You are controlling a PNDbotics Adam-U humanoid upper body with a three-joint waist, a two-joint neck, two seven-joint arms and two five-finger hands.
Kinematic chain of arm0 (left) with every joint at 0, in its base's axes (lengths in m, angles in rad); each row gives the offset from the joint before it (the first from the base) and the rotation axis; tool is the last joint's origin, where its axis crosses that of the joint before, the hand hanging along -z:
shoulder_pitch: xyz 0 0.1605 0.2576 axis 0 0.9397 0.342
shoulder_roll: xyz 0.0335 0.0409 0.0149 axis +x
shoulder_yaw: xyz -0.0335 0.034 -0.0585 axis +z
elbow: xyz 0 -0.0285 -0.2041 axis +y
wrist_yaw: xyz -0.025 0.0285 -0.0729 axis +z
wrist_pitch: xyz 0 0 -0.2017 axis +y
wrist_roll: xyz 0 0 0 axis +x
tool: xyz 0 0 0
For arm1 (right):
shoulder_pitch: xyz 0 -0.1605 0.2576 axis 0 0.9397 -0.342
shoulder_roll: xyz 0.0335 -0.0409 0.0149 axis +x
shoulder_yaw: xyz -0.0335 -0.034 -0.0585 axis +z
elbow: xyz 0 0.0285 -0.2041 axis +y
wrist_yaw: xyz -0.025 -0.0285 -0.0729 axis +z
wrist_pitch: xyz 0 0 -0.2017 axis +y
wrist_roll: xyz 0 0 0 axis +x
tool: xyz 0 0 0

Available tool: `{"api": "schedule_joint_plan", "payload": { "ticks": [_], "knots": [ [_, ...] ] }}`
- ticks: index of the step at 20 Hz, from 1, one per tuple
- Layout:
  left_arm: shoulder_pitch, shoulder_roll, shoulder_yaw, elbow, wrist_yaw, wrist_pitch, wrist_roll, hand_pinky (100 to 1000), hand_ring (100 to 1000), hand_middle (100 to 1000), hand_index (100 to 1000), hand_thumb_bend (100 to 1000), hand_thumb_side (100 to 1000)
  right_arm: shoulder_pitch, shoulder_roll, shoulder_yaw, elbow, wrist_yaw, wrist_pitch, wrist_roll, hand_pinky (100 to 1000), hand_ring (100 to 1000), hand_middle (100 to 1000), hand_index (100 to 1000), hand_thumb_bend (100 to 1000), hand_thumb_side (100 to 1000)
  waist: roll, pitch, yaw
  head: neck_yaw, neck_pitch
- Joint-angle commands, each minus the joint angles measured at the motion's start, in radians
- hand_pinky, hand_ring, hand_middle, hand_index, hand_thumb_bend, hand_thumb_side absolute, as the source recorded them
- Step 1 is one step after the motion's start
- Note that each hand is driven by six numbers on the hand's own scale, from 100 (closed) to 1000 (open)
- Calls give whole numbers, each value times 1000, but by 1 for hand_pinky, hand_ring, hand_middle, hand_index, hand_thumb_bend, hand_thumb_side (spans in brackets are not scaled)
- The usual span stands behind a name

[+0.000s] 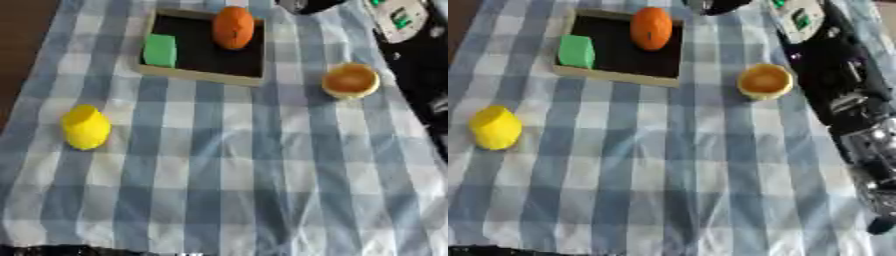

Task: Pick up objects on the table and place them in the box.

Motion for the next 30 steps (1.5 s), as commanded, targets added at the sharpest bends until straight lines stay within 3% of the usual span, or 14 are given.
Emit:
{"api": "schedule_joint_plan", "payload": {
  "ticks": [1, 6, 11, 25, 26, 27, 30],
  "knots": [
    [1, 32, 14, -20, -11, -3, 11, 746, 848, 683, 823, 100, 593, 97, -157, -12, -173, -47, 28, -21, 990, 1000, 830, 1000, 100, 199, 6, -37, -11, 16, 4],
    [1, 31, 16, -20, -15, -6, 14, 745, 848, 683, 823, 100, 592, 322, -247, -53, -348, -59, 57, -40, 990, 1000, 840, 989, 100, 199, 17, -31, -34, 39, 4],
    [3, 29, 17, -20, -17, -5, 16, 745, 849, 683, 822, 100, 591, 454, -264, -76, -414, -20, 65, -46, 995, 1000, 857, 993, 100, 201, 25, -28, -44, 52, 4],
    [0, 19, 14, -20, -13, -2, 15, 745, 850, 685, 822, 100, 592, 483, -218, -53, -341, 83, 56, -25, 1000, 1000, 897, 1000, 100, 212, 33, -28, -42, 51, 4],
    [1, 19, 15, -20, -12, -2, 15, 745, 851, 685, 822, 100, 592, 484, -215, -54, -328, 93, 57, -25, 1000, 1000, 901, 1000, 100, 120, 33, -27, -42, 51, 3],
    [1, 18, 15, -20, -12, -2, 15, 745, 851, 685, 822, 100, 592, 484, -211, -55, -314, 106, 57, -27, 1000, 1000, 905, 1000, 100, 217, 34, -27, -42, 51, 3],
    [0, 17, 14, -20, -10, -1, 14, 745, 851, 685, 822, 100, 592, 485, -205, -50, -274, 142, 53, -36, 1000, 1000, 910, 1000, 100, 222, 35, -25, -41, 51, 0]
  ]
}}
